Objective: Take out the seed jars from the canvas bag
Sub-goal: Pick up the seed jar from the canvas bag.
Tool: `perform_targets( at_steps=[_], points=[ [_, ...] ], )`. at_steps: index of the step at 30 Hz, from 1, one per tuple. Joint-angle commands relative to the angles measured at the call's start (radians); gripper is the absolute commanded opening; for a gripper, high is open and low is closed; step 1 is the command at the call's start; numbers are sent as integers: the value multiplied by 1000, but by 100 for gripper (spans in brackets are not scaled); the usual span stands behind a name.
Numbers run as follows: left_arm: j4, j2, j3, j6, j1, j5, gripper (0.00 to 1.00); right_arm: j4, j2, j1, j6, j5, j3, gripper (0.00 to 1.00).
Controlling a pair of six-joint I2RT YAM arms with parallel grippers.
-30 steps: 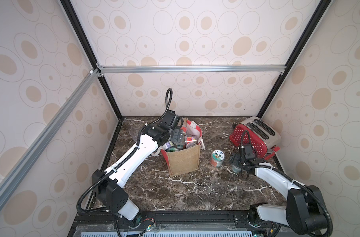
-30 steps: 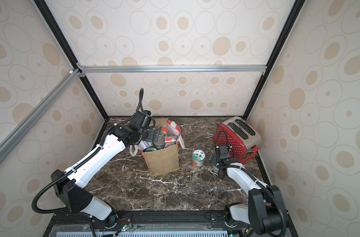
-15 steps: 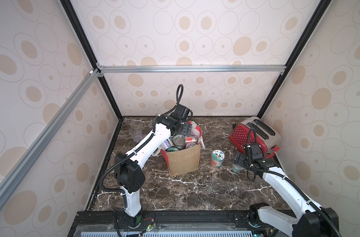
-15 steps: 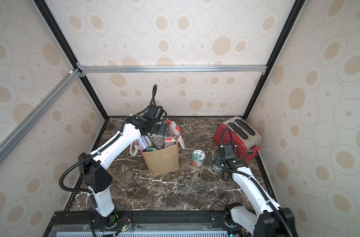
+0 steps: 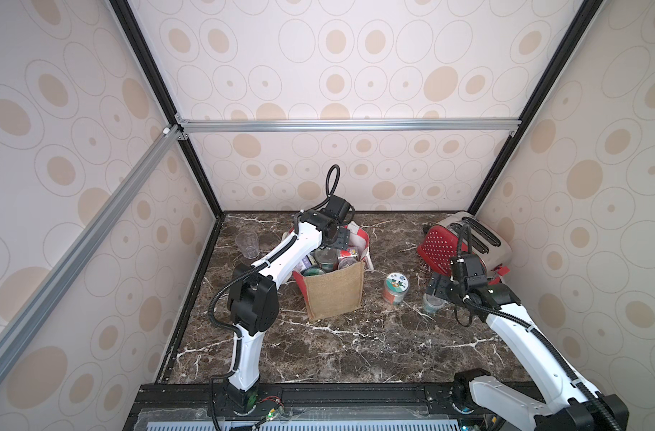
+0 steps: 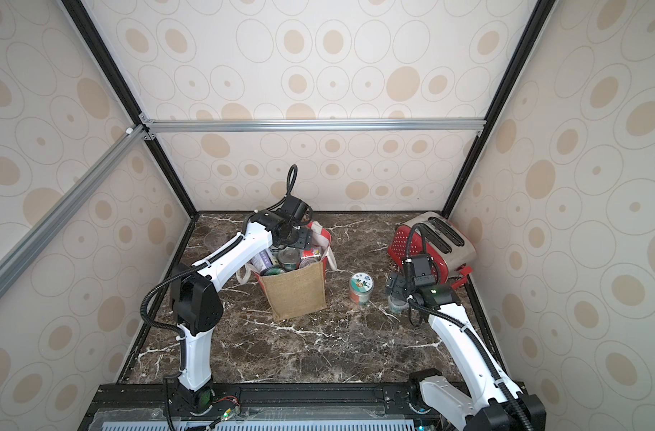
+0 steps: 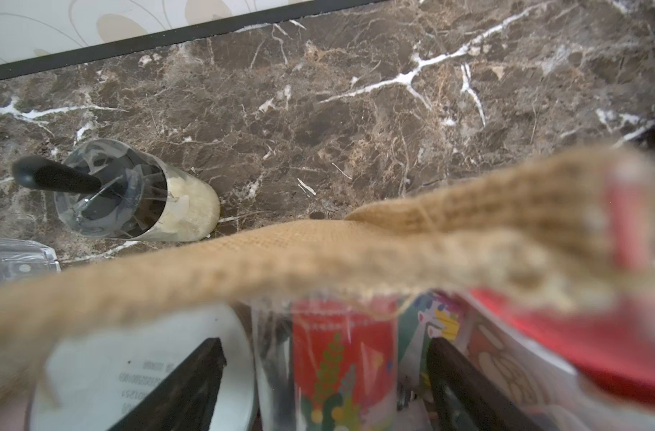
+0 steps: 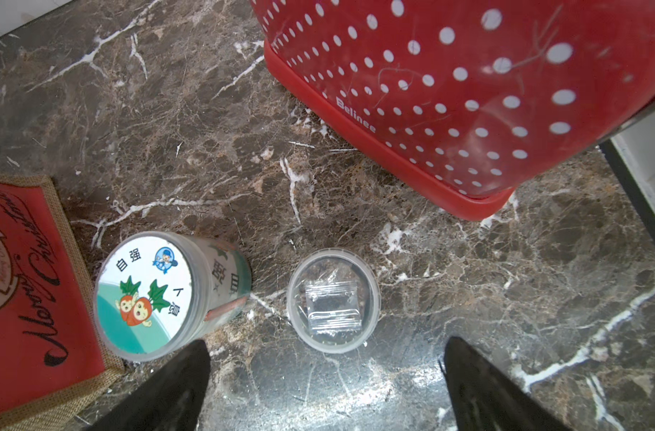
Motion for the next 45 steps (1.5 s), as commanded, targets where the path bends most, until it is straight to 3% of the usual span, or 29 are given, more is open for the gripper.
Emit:
perform_targets(
  at_steps=[1,13,28,38,41,45],
  points=[
    [11,32,-28,-47,11,-11,83,-36,-3,-4,-11,-17,22,100],
    [115,-42,-115,-77,12,-9,59,-33,-9,-4,-8,-48,29,100],
    [131,-203,-94,-71,12,16,56,-51,-35,-4,7,-138,83,100],
    [232,-360,-160,-119,14,166,55,53,-36,2,19,-513,153,100],
    [323,-423,-224,-121,14,285,56,104,-25,29,37,-615,186,100],
    [580,-555,-413,-98,1,480,58,201,1,42,119,-763,222,100]
  ],
)
